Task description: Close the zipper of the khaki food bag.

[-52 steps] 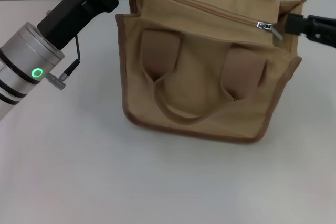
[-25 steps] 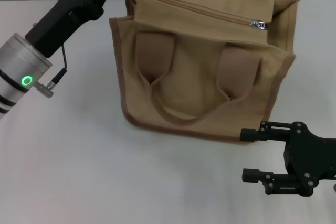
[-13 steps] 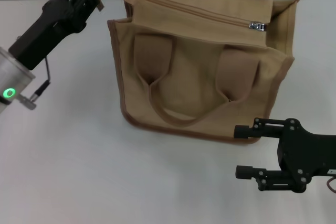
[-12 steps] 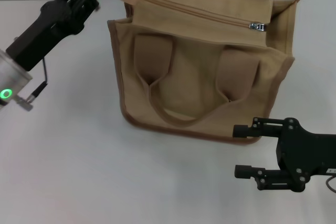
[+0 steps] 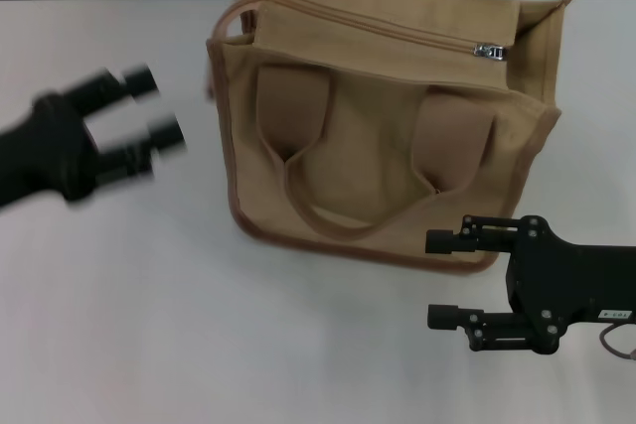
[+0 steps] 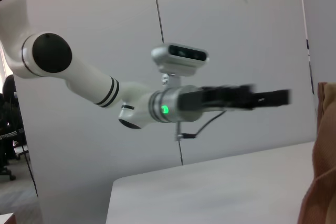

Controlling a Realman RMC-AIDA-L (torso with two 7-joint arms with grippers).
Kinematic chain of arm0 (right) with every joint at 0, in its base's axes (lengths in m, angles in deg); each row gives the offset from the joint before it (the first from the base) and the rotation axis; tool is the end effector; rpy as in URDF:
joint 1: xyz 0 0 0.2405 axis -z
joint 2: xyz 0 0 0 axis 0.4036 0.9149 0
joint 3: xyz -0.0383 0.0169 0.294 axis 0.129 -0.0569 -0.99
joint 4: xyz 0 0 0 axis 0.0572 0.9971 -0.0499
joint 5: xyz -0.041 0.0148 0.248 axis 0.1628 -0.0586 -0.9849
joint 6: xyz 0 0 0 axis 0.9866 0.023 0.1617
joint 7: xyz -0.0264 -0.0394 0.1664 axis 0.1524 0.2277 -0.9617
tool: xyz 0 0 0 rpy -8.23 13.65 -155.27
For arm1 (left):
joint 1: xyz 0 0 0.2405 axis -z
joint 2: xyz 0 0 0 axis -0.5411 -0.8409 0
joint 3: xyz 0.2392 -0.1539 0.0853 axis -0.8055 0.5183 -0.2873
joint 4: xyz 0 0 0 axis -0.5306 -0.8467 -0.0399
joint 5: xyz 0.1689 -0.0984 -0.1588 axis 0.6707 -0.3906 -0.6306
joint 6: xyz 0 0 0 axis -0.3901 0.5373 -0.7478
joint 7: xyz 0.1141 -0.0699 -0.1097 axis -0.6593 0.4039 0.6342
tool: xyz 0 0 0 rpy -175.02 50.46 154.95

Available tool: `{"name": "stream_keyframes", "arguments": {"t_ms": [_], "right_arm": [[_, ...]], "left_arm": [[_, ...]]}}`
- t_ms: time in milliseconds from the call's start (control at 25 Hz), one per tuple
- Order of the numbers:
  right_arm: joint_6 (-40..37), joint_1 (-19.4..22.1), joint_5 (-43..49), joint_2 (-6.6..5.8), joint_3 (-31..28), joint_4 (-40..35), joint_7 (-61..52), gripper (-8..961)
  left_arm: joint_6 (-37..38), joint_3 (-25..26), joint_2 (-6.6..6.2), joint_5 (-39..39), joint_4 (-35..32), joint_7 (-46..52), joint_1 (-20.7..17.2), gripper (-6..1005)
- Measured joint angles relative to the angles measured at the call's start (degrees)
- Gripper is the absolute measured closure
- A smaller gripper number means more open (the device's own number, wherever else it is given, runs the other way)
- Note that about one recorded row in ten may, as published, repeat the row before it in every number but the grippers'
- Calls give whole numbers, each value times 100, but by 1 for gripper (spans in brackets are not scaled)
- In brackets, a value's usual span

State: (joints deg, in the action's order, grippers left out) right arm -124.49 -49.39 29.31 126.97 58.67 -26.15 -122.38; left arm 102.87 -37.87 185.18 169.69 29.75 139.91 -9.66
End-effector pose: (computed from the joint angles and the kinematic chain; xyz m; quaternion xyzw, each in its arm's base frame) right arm 0.3107 0.3006 -0.0617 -0.9378 0.0789 0.3367 0.0300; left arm -0.3305 0.3410 0.0190 -0.8782 -0.1796 -0.4160 0.1528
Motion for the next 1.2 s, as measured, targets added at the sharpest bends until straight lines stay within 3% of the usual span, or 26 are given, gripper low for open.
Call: {"name": "stream_keyframes", "arguments": {"t_ms": [80, 240, 320, 440, 480, 600, 1200], "right_arm": [[12, -5, 0, 10, 10, 39, 14, 248], [16, -24, 0, 14, 10, 153, 23, 248], [21, -26, 0, 14, 11, 213, 35, 248], [37, -40, 0, 14, 18, 313, 74, 248], [47, -47, 0, 14, 20, 342, 85, 248], [80, -53, 0, 14, 20, 385, 86, 248], [207, -107, -1, 14, 18, 432, 95, 248]], "left_arm": [[238, -528, -23, 1, -123, -213, -81, 216], [304, -1359, 61, 25, -376, -408, -176, 196], [285, -1500, 140, 210, -373, -648, -181, 187], [275, -1504, 206, 397, -360, -829, -182, 172], [249, -1491, 313, 672, -359, -1062, -183, 167], [156, -1496, 385, 876, -371, -1164, -174, 167], [119, -1559, 396, 913, -358, -1225, -112, 167]]}}
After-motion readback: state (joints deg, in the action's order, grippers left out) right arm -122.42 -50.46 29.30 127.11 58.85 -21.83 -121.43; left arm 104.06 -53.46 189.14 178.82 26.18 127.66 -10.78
